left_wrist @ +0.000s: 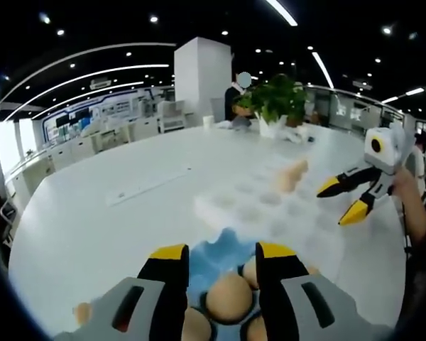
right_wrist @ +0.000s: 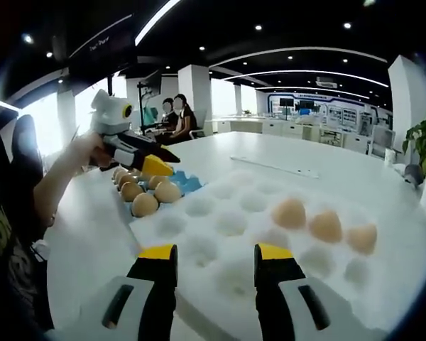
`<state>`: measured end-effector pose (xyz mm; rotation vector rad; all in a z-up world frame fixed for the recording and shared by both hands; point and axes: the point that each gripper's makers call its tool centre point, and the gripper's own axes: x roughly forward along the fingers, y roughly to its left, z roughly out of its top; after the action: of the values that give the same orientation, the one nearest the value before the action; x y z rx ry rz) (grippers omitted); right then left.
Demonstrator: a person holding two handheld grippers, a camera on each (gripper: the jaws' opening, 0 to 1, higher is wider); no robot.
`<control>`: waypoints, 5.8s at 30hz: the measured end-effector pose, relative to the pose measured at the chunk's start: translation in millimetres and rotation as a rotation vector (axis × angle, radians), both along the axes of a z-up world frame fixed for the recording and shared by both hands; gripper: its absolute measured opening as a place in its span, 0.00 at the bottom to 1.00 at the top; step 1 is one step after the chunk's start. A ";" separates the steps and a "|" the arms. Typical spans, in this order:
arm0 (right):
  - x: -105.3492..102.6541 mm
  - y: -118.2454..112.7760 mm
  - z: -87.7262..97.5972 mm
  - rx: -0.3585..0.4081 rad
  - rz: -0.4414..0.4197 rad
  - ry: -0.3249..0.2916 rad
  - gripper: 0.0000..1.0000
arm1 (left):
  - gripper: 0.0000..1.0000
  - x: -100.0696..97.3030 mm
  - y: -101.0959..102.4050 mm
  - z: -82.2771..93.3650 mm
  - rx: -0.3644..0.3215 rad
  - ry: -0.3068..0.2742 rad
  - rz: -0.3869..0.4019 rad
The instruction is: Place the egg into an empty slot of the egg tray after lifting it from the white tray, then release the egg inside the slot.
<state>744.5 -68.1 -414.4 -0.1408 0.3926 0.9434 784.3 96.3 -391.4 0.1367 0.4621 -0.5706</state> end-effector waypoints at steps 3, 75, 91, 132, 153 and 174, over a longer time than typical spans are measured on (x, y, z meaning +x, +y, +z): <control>-0.4 -1.5 -1.1 0.001 -0.002 0.001 0.45 | 0.38 -0.1 -5.1 -0.6 0.000 0.002 -0.008; 3.4 -60.3 -3.1 0.065 -0.095 -0.003 0.45 | 0.38 13.4 -97.4 -7.2 0.043 0.024 -0.156; 2.4 -68.6 -2.0 0.081 -0.109 -0.007 0.45 | 0.38 15.6 -114.5 -9.5 0.050 0.031 -0.180; 2.5 -81.1 -1.6 0.129 -0.099 -0.019 0.44 | 0.36 29.4 -162.3 -17.6 0.072 0.043 -0.243; -1.4 -79.1 -3.6 0.139 -0.083 -0.025 0.44 | 0.36 44.6 -180.7 -27.7 0.068 0.055 -0.258; 0.4 -79.4 -2.8 0.159 -0.074 -0.025 0.43 | 0.27 58.8 -180.3 -31.4 0.042 0.043 -0.236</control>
<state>744.9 -147.5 -417.2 0.0066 0.2966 0.8951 843.1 -84.0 -422.7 0.2217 0.5033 -0.7966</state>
